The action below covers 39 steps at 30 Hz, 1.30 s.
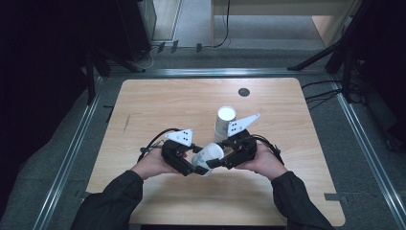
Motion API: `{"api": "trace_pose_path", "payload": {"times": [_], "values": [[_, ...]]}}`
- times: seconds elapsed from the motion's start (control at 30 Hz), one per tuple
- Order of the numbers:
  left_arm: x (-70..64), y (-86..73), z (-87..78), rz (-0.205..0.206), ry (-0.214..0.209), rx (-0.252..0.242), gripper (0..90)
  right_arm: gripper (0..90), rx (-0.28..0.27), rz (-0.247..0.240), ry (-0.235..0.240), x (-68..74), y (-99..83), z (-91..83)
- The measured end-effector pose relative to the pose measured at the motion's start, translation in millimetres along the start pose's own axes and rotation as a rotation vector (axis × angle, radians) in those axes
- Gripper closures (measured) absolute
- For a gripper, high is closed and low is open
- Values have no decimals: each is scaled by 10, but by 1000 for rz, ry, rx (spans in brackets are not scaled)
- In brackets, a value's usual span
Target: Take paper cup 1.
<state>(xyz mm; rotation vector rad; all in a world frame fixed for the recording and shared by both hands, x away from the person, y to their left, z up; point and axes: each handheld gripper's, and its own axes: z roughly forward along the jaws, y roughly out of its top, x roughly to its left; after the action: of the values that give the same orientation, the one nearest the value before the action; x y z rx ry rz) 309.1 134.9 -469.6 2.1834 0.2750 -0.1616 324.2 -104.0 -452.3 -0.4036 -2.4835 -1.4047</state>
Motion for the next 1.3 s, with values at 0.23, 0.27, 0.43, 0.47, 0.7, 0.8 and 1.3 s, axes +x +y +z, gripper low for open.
{"api": "trace_pose_path", "payload": {"times": [0.23,0.27,0.43,0.47,0.7,0.8,1.3], "values": [[-11,6,-19,8,11,5,285,334,-3,4,-4,8,5,1],[-13,6,-19,9,12,5,285,332,-5,4,-6,12,4,3],[-10,5,-43,5,8,-1,285,298,-5,3,-13,21,1,8],[-10,5,-53,4,8,2,286,285,-2,5,-17,22,-2,4],[-3,-11,-148,-11,20,-7,285,263,4,-11,-63,41,-63,-85],[1,-20,-184,-18,21,-14,285,263,8,-6,-85,57,-122,-126],[16,94,-344,-14,66,63,285,267,30,-19,-160,53,-298,-200]]}}
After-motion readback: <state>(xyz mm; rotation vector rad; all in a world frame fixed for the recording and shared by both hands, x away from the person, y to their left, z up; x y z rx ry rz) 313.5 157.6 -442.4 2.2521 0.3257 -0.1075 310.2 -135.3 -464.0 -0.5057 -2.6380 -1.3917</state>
